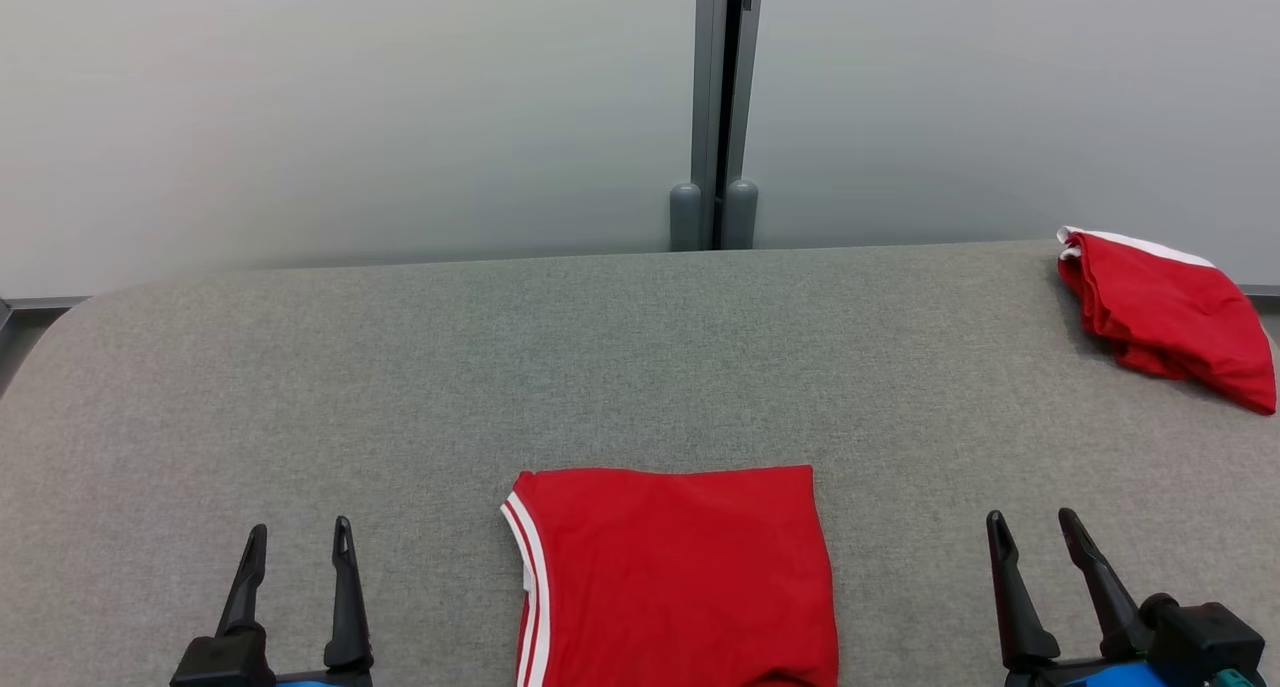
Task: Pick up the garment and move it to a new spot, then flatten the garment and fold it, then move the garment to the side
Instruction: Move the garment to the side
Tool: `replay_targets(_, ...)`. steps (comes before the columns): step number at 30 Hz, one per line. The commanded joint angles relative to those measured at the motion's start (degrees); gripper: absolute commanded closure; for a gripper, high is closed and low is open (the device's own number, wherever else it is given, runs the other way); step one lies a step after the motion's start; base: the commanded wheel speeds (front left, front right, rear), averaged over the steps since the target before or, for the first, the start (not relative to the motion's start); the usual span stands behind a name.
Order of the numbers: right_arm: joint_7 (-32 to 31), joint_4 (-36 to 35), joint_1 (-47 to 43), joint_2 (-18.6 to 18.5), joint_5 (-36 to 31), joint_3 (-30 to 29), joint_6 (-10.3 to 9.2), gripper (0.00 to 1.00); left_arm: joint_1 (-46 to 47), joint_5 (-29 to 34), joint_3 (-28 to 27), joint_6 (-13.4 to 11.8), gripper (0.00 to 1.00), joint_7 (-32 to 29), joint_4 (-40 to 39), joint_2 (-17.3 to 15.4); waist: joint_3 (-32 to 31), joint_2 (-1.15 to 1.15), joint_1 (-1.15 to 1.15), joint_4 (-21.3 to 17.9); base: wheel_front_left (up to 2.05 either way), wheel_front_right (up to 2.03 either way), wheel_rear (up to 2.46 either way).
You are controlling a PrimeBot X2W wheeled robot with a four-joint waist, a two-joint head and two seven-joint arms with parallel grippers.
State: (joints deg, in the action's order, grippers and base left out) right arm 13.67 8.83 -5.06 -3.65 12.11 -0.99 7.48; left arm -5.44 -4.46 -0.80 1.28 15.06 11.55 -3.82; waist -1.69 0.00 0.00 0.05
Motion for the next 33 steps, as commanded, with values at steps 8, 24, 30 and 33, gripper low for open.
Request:
replay_targets(8,-1.0,0.8,0.3,0.3,-0.5,0.3,0.03,0.0,1.2,-0.3,0.3,-0.5,0.0,0.1,-0.1,-0.2,0.1,0.0,0.0,0.4,0.0,0.0,0.0)
replay_targets(24,-7.8,6.6,13.8,-0.7,-0.8,8.1,0.03,0.0,3.8,-0.4,1.2,-0.1,0.0,0.1,-0.1,0.0,3.6,0.0,0.0,2.2,0.0,0.0,0.0)
replay_targets(30,-10.6,14.0,16.8,-0.1,-1.1,8.9,0.03,0.0,5.3,-0.5,1.6,-0.1,0.0,0.1,0.1,0.1,5.8,0.0,0.0,4.0,0.0,0.0,0.0)
replay_targets(33,-10.5,17.4,17.1,0.1,-0.7,9.8,0.03,0.0,6.0,-0.5,1.7,-0.1,0.0,0.1,0.3,0.2,6.7,0.0,0.0,4.7,0.0,0.0,0.0)
